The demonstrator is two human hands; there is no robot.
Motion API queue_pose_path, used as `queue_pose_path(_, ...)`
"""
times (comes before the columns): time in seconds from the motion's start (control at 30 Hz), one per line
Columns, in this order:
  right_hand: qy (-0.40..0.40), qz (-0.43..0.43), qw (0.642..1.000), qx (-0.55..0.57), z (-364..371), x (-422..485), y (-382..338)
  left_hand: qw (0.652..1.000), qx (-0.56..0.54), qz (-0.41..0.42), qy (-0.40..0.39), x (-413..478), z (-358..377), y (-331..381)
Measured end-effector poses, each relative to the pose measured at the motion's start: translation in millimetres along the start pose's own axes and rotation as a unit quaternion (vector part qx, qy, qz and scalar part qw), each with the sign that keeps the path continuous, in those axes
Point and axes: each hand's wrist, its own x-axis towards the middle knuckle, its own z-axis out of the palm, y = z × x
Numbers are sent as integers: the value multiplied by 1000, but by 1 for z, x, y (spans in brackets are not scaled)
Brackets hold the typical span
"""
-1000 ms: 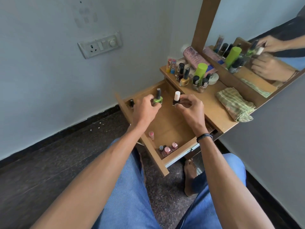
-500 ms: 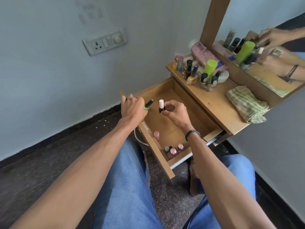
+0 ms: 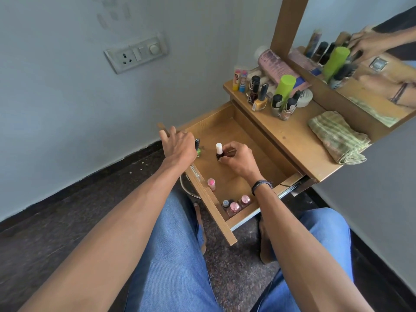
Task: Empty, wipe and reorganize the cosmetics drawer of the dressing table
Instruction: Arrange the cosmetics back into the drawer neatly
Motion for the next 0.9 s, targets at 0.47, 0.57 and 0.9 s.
queue_pose_path(0.47, -16, 9, 999, -51, 4, 2, 4, 996, -55, 16, 69, -9, 4, -4)
queue_pose_path(0.57, -13, 9, 998, -54, 3, 1, 5, 996, -42, 17, 75, -7, 4, -2)
queue_pose_path(0.9, -19, -1, 998, -64, 4, 0, 6, 994, 22, 35, 100, -3, -3, -2)
